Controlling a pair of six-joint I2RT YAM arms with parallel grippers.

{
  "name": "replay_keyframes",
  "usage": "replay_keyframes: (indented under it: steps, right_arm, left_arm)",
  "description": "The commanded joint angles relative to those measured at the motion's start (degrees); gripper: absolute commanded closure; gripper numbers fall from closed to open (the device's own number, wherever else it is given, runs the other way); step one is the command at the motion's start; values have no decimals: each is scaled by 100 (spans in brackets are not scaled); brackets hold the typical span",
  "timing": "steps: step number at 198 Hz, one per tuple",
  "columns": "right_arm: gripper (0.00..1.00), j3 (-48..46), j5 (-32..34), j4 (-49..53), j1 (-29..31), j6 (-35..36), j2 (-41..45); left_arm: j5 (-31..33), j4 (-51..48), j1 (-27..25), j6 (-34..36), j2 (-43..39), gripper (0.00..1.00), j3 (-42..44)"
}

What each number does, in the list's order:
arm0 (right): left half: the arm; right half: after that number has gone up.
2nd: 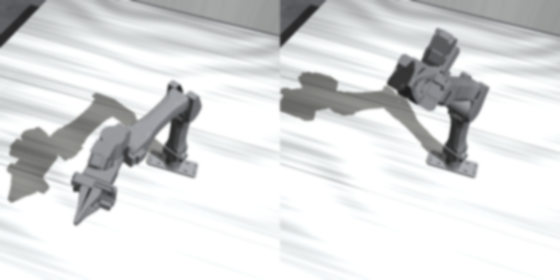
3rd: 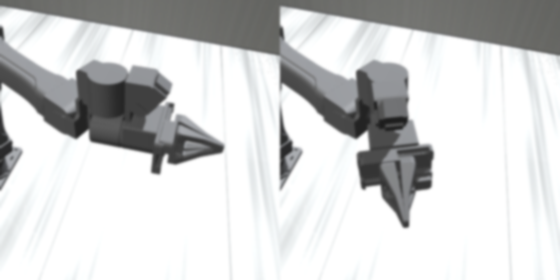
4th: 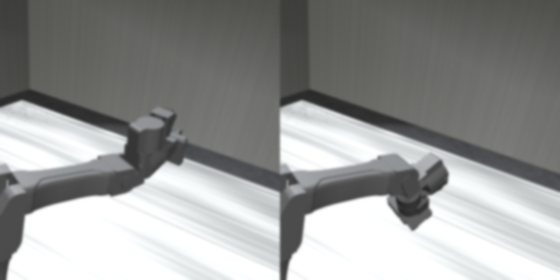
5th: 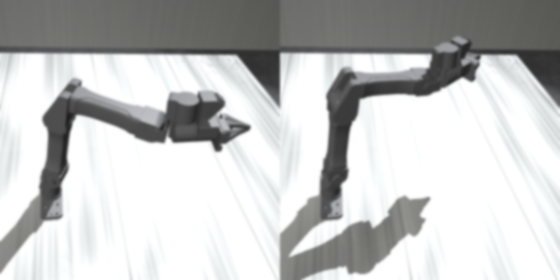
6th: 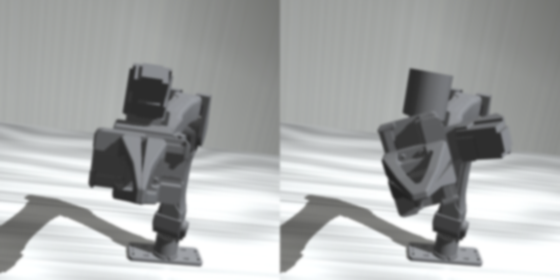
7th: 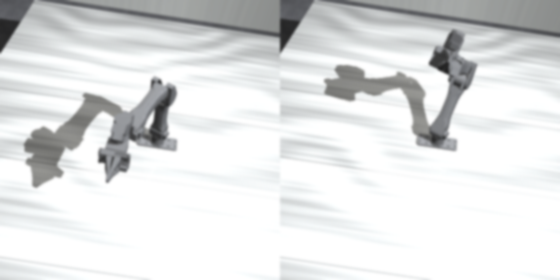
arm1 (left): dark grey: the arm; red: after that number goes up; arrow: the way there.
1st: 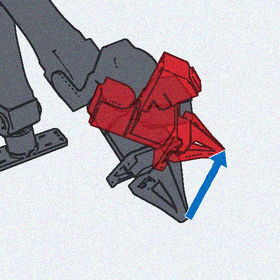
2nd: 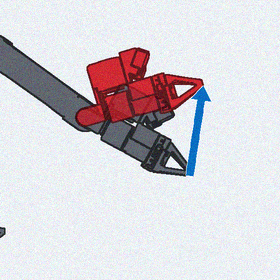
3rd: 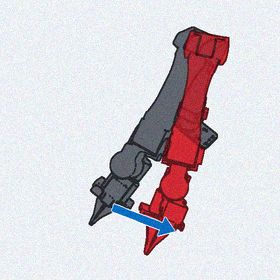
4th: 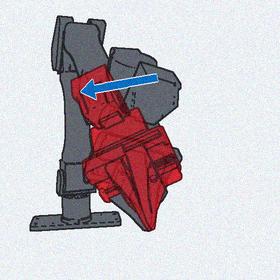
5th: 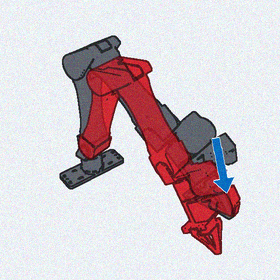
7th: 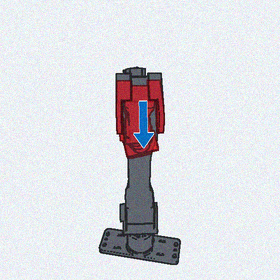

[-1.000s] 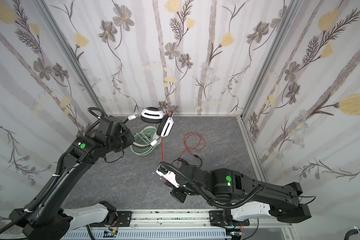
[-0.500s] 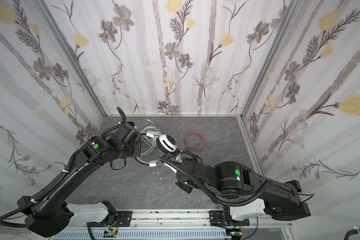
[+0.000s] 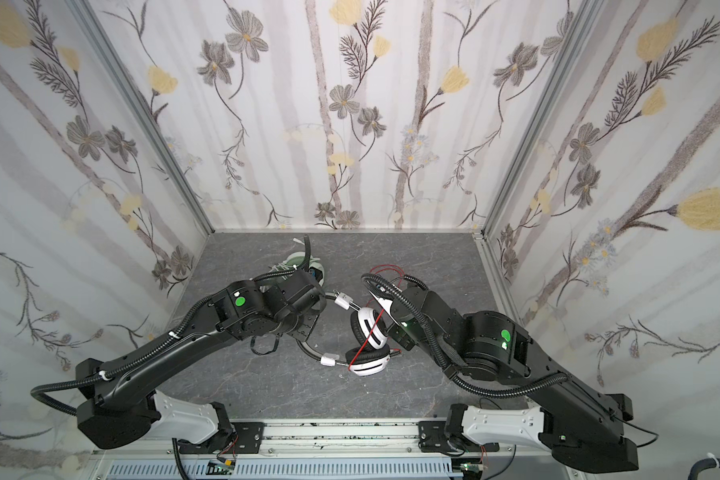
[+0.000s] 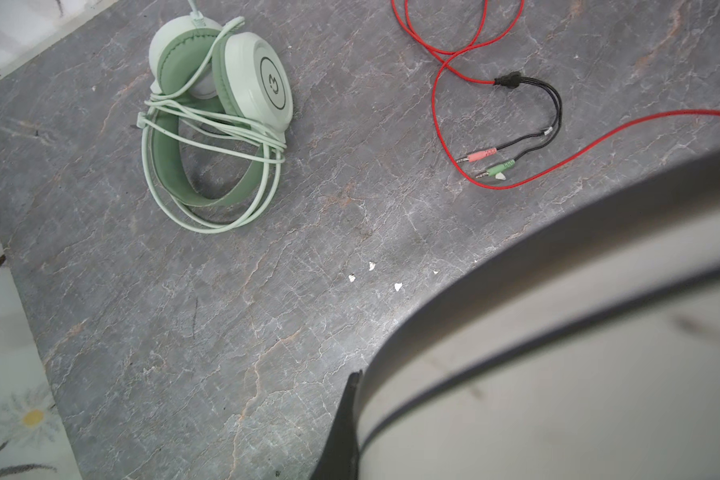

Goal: Wrap the headphones

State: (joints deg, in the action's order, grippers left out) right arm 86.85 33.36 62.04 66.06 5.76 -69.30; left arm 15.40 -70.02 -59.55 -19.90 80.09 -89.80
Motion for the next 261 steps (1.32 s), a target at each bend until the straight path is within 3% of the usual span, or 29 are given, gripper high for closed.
replay_keyframes:
  steps: [1, 34, 102, 154, 178, 189, 214, 234, 261]
  right_arm:
    - [100, -326, 64, -1076, -50, 756, 76]
    - [100, -867, -196, -1800, -276, 1185, 213]
    - [97, -1214, -1927, -2626, -1166, 1564, 155]
    - [96, -1745, -3107, -3030, -2056, 1204, 77]
    - [77, -2415, -4070, -3563, -2471, 839, 335]
    - [63, -2660, -4647, -3787, -2662, 592, 446]
    - [39, -3277, -5522, -4418, -2868, -152, 771]
    - [33, -3865, -5960, -4970, -2925, -655, 1093]
    - [29, -4598, -5966, -5405, -2932, -1084, 1643]
  left_arm:
    - [-291, -21, -154, 342, -86, 100, 35]
    - [-433, 25, -250, 348, -259, 100, 91]
    - [-1617, 531, -344, 594, -644, 100, 354]
    - [-1601, 722, -382, 413, -880, 100, 374]
    - [-1707, 857, -358, 234, -1221, 100, 415]
    - [-1763, 893, -285, 79, -1340, 100, 393]
    - [-2057, 838, 141, -403, -1451, 100, 174]
    - [-2333, 733, 553, -691, -1496, 100, -44]
    - [-2676, 718, 1097, -1031, -1640, 100, -228]
